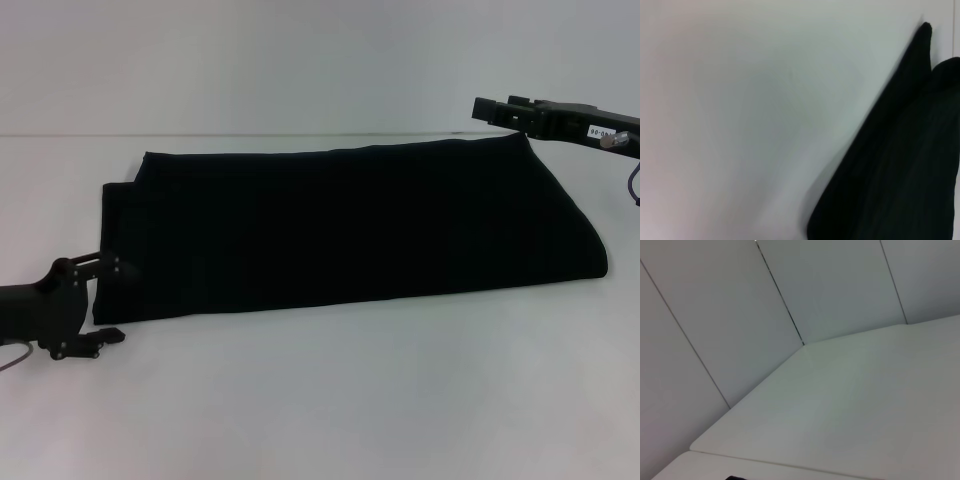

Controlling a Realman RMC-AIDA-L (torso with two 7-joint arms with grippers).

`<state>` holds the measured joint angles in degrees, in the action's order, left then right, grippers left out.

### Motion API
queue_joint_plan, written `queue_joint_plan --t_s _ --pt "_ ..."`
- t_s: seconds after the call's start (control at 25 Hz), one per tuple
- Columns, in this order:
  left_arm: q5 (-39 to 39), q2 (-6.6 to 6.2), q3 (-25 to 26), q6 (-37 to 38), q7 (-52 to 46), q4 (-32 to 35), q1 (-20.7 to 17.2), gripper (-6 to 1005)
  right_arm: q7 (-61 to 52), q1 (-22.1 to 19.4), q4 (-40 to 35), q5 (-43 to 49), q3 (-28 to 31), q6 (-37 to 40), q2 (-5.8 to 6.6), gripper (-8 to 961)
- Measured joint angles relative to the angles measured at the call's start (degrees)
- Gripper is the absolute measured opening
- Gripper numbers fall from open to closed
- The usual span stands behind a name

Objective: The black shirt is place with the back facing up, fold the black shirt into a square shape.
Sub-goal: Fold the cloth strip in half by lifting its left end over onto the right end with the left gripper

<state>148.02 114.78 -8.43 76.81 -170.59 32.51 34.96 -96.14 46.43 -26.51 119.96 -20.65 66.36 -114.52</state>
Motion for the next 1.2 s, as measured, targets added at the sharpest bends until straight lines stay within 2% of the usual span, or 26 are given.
queue_joint_plan --t_s 1.2 --pt "-0.62 -0.18 -0.01 -4.97 0.42 -0.08 0.54 899 -0.19 -0.16 -0.04 -1.28 0.10 0.53 -0.13 739"
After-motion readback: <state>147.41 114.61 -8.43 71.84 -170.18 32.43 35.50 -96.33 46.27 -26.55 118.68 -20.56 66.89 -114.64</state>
